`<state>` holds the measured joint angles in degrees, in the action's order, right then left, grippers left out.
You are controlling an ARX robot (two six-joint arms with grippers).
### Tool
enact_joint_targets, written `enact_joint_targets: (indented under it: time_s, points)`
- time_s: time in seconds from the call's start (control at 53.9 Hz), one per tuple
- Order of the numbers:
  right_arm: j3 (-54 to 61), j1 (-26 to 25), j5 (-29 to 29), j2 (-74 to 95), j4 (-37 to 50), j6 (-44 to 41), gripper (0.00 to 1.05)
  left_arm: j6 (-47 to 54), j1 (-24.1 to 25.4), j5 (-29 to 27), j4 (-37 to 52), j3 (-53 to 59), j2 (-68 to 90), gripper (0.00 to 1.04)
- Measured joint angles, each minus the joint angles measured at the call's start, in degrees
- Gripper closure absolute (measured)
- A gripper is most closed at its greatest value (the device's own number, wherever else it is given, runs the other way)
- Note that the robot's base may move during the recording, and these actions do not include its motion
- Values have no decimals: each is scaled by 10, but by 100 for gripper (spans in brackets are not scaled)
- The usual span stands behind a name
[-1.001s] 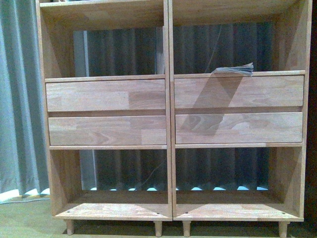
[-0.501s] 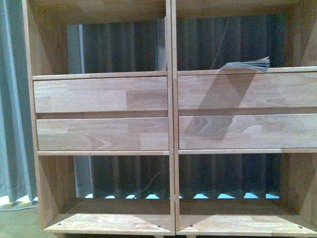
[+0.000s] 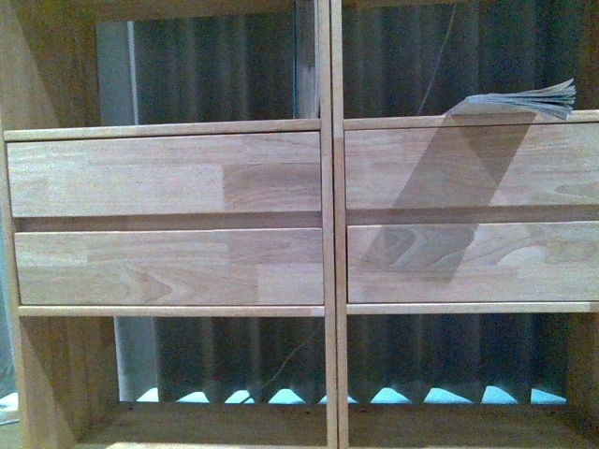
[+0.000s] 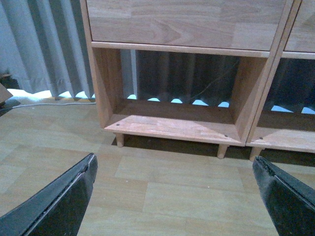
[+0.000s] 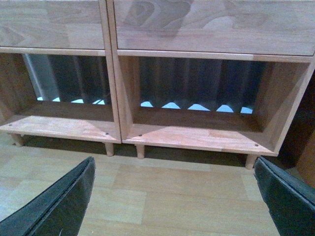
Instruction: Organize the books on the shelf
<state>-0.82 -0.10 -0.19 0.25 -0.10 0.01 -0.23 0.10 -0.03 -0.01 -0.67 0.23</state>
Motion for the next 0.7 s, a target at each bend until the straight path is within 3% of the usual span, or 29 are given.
enact_joint_targets:
  time_s: [0.705]
  points:
    - [0, 0, 0, 0, 0, 0, 7, 0, 0, 0, 0, 0, 0, 7]
